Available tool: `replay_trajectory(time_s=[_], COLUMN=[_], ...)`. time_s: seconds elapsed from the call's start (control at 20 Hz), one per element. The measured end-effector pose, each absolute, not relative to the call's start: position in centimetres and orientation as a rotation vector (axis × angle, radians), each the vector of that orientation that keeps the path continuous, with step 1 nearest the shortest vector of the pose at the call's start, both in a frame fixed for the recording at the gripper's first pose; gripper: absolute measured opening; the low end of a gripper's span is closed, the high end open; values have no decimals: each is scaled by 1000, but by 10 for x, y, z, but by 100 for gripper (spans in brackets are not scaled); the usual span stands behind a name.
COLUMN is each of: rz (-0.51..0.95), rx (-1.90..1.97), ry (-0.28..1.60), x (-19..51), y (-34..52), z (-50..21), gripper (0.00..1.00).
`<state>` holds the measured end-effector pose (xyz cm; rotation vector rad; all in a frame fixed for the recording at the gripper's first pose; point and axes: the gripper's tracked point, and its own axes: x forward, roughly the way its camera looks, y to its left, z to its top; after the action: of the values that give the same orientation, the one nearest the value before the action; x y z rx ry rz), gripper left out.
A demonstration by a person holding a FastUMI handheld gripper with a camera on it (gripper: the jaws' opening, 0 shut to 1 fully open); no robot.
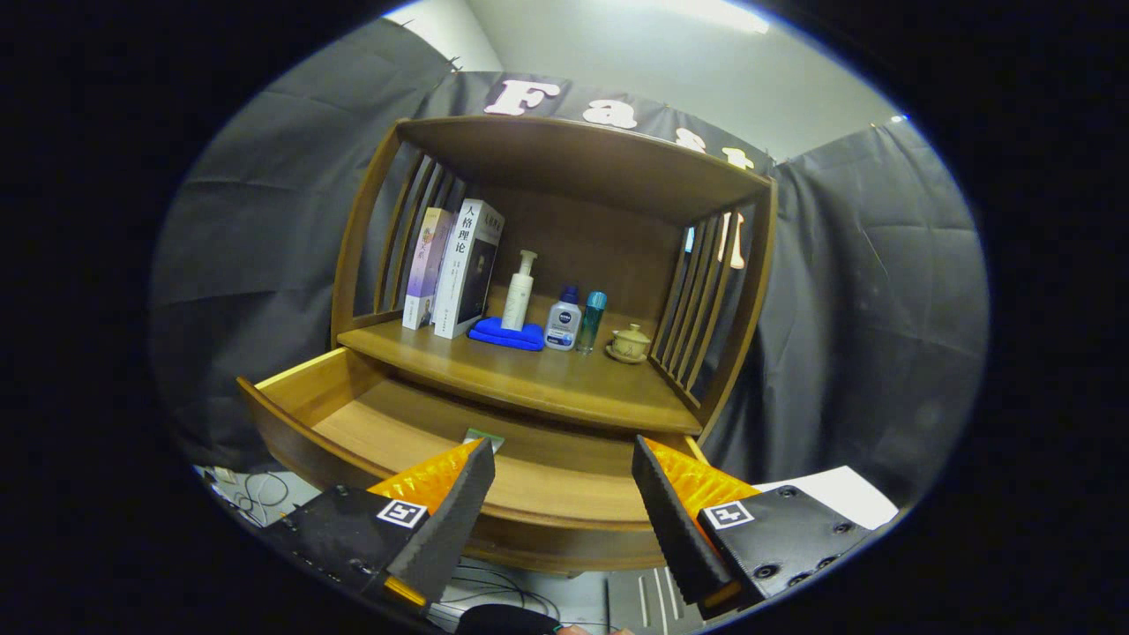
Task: Pull open the drawer, take out the items inside it, and place them on the countertop above the cabinet.
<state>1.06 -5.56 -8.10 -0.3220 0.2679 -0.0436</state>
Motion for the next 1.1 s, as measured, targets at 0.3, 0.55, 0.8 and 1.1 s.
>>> replay_trajectory(time_s=[0.3, 0.55, 0.8, 1.1], rz=[10, 86, 145, 181], rx=[-234, -168, -195, -142], ry=[344, 468, 693, 889], x=[52, 80, 94, 118], y=[-37, -16, -5, 15], z=[-83, -100, -141, -171], gripper=[98, 98, 98, 98])
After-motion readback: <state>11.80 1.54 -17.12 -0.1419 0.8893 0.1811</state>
